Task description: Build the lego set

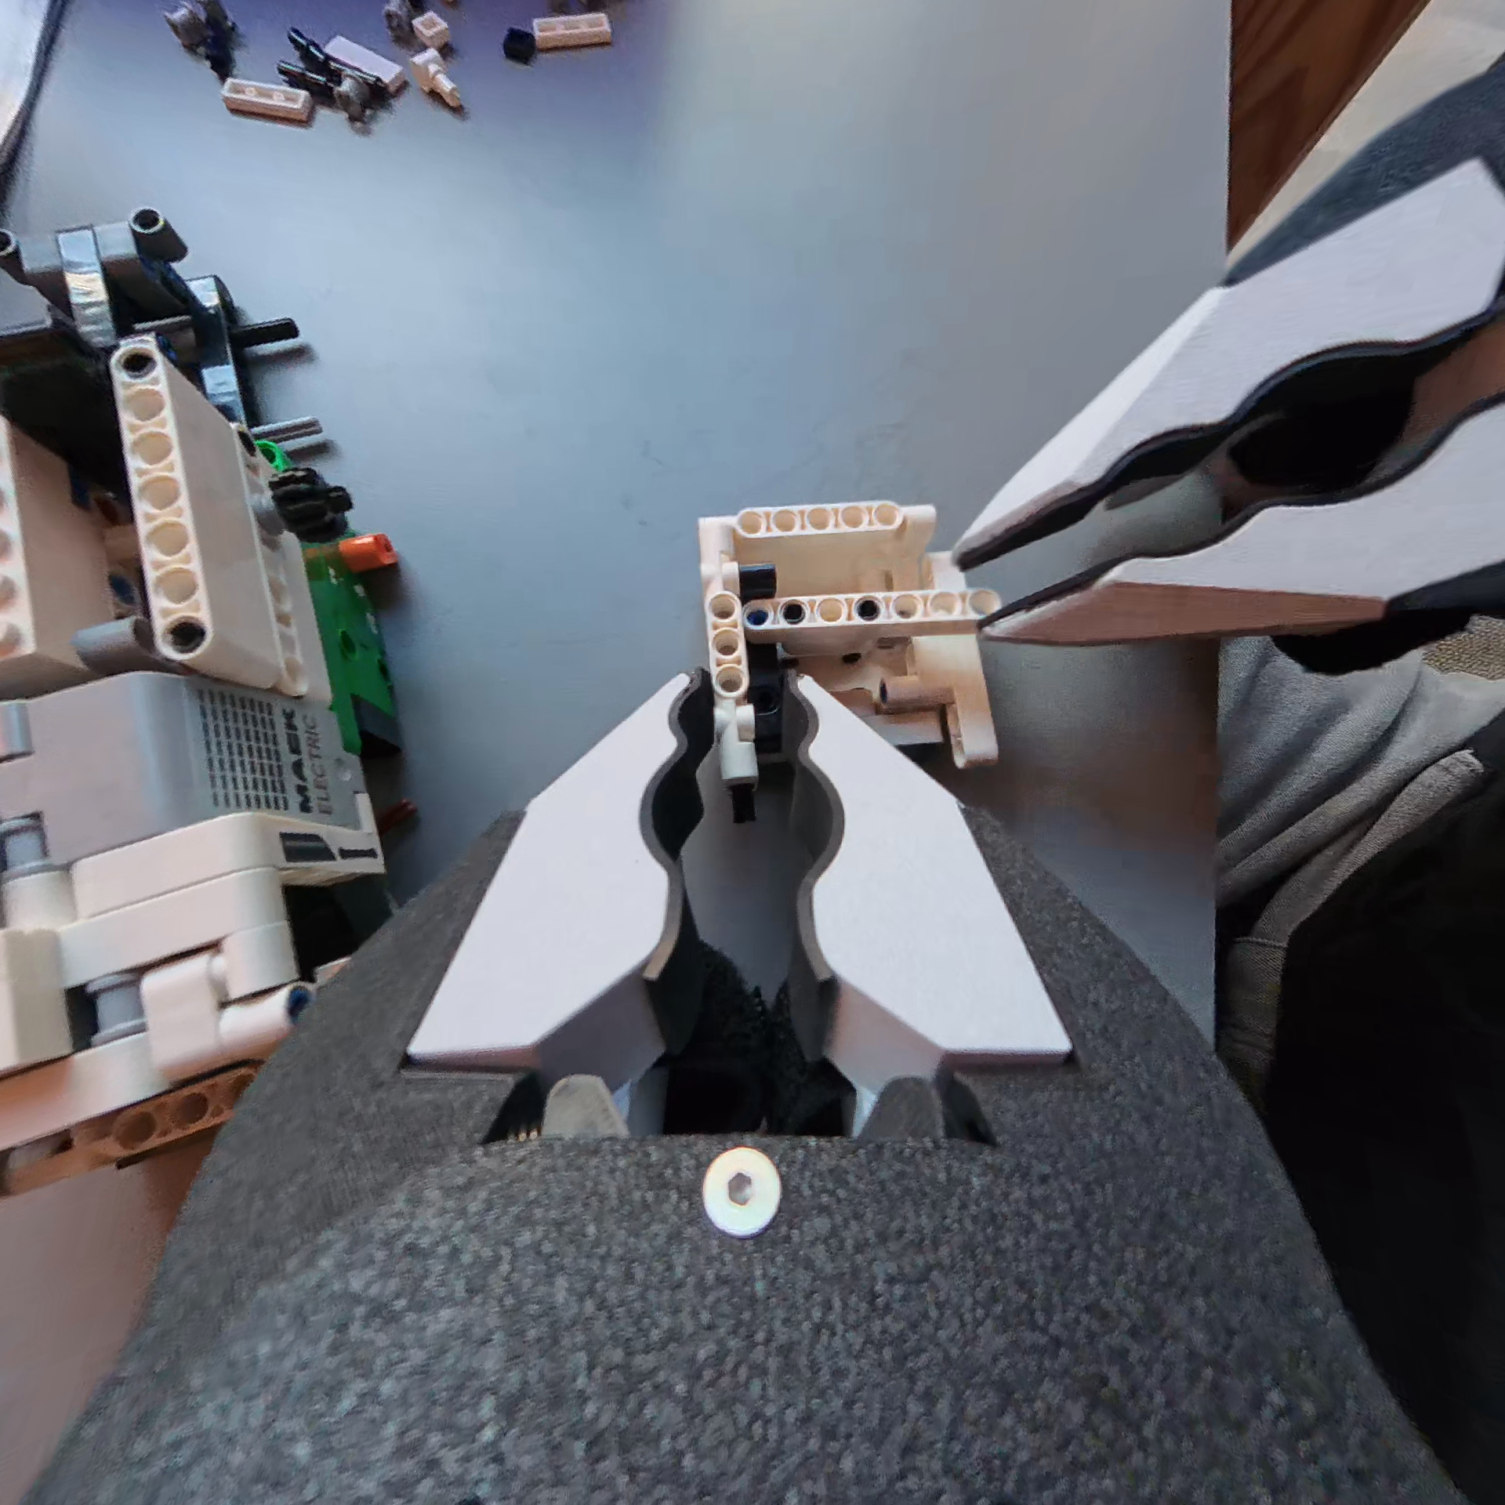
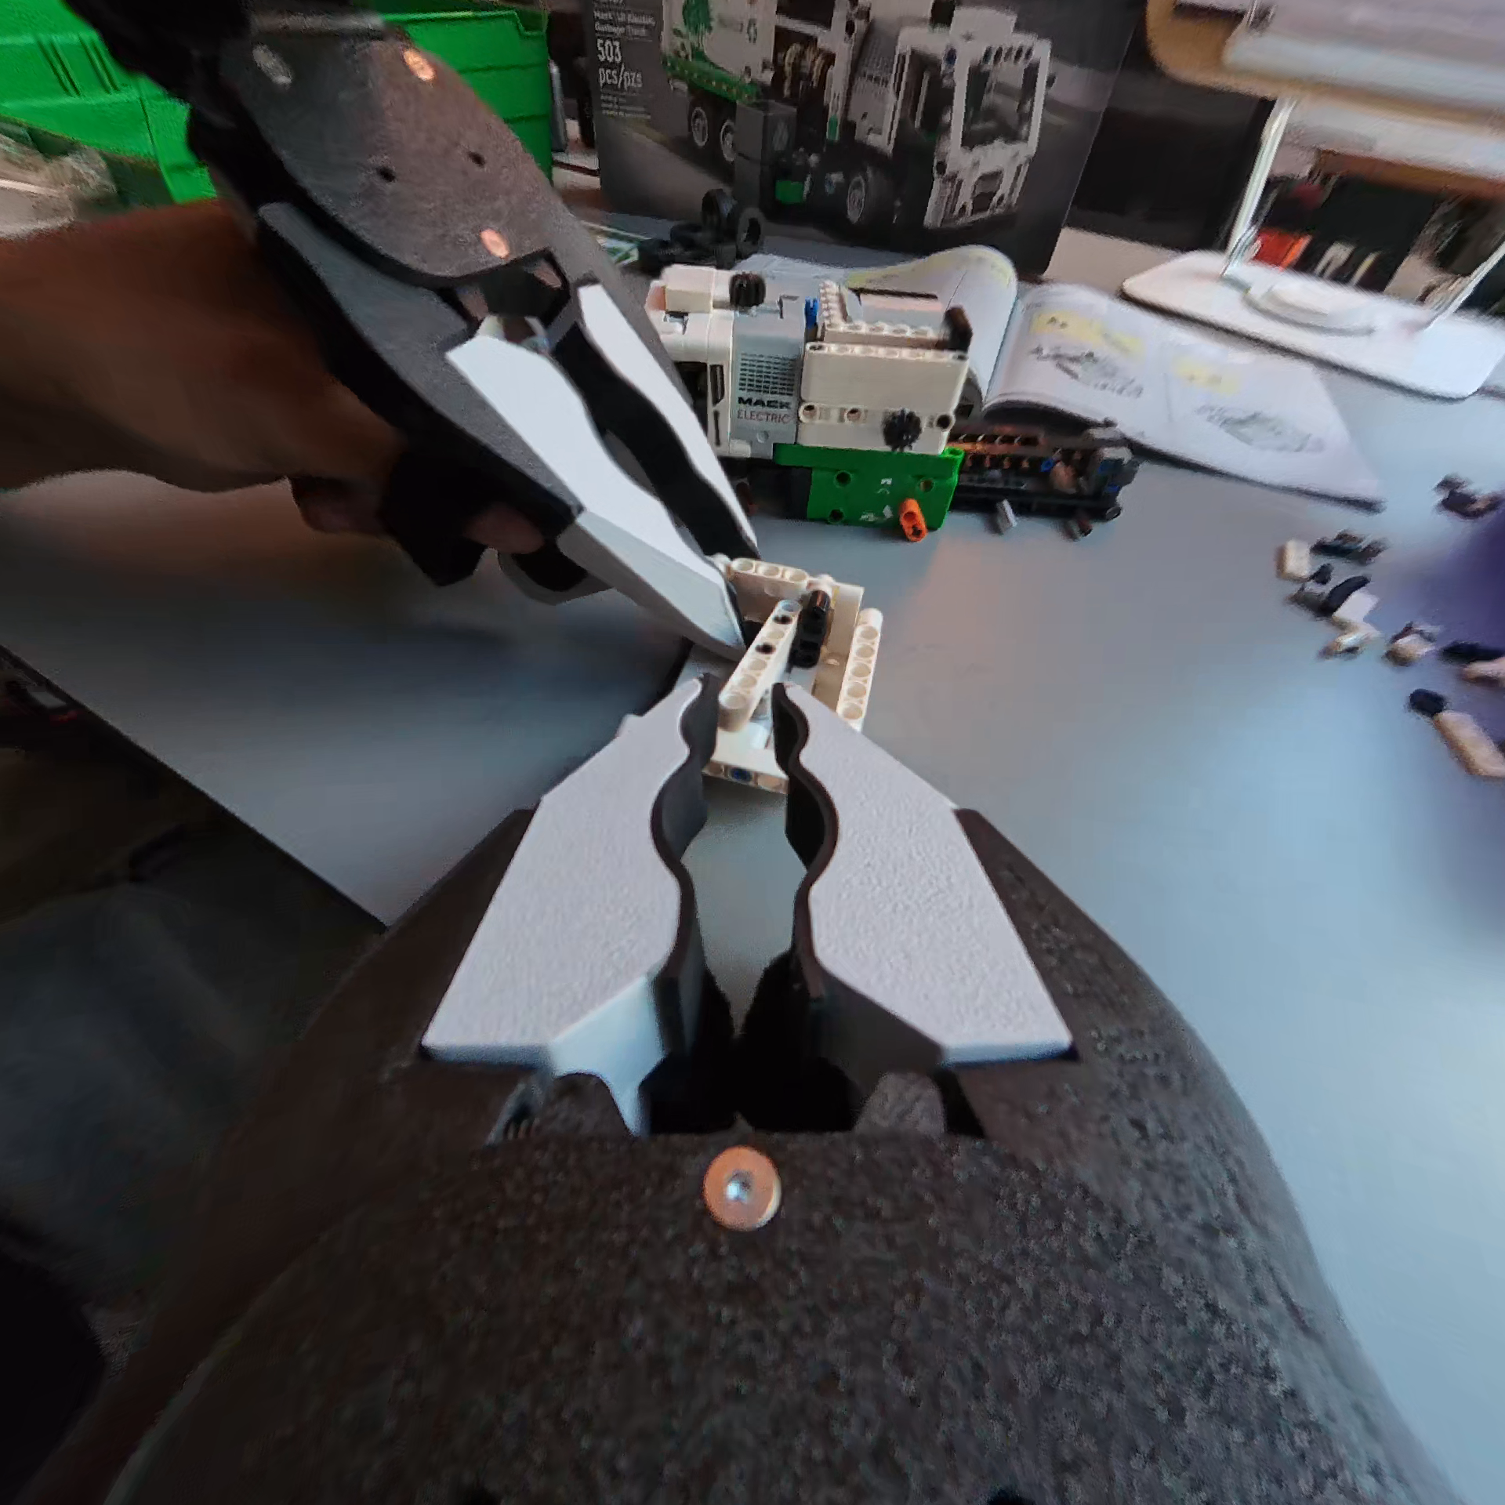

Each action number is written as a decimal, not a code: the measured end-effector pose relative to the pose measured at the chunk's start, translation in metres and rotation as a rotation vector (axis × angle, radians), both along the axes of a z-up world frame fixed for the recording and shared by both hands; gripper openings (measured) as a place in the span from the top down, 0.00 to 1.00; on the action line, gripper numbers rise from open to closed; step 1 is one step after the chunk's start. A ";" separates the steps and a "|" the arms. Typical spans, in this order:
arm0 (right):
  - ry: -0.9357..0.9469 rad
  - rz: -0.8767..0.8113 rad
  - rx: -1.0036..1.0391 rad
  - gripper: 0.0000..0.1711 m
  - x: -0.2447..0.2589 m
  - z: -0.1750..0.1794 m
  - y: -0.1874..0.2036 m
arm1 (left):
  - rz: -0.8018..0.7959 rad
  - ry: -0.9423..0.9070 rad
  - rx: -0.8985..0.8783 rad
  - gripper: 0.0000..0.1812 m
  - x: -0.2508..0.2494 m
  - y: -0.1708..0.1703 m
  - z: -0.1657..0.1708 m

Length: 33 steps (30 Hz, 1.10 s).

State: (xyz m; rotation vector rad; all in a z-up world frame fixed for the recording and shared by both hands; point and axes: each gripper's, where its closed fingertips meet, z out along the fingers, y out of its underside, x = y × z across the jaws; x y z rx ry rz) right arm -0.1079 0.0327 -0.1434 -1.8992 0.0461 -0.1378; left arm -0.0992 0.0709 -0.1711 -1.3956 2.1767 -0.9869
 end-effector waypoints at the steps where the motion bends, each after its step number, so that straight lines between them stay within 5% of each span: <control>1: -0.039 -0.006 0.004 0.94 -0.001 0.000 -0.002 | -0.004 -0.002 0.002 0.91 0.000 0.000 0.000; 8: -0.022 -0.011 -0.057 0.94 -0.003 -0.007 0.002 | -0.027 0.005 -0.067 0.90 -0.001 -0.006 -0.001; 12: 0.018 -0.018 -0.065 0.96 -0.002 -0.008 0.003 | -0.038 0.048 -0.147 0.78 -0.003 -0.013 -0.003; 15: 0.041 -0.019 -0.057 0.96 0.001 -0.006 0.003 | -0.043 0.024 -0.087 0.85 0.000 -0.008 -0.006; 33: 0.130 0.018 -0.077 0.96 0.006 -0.009 0.000 | -0.056 0.006 -0.054 0.87 0.003 -0.008 -0.007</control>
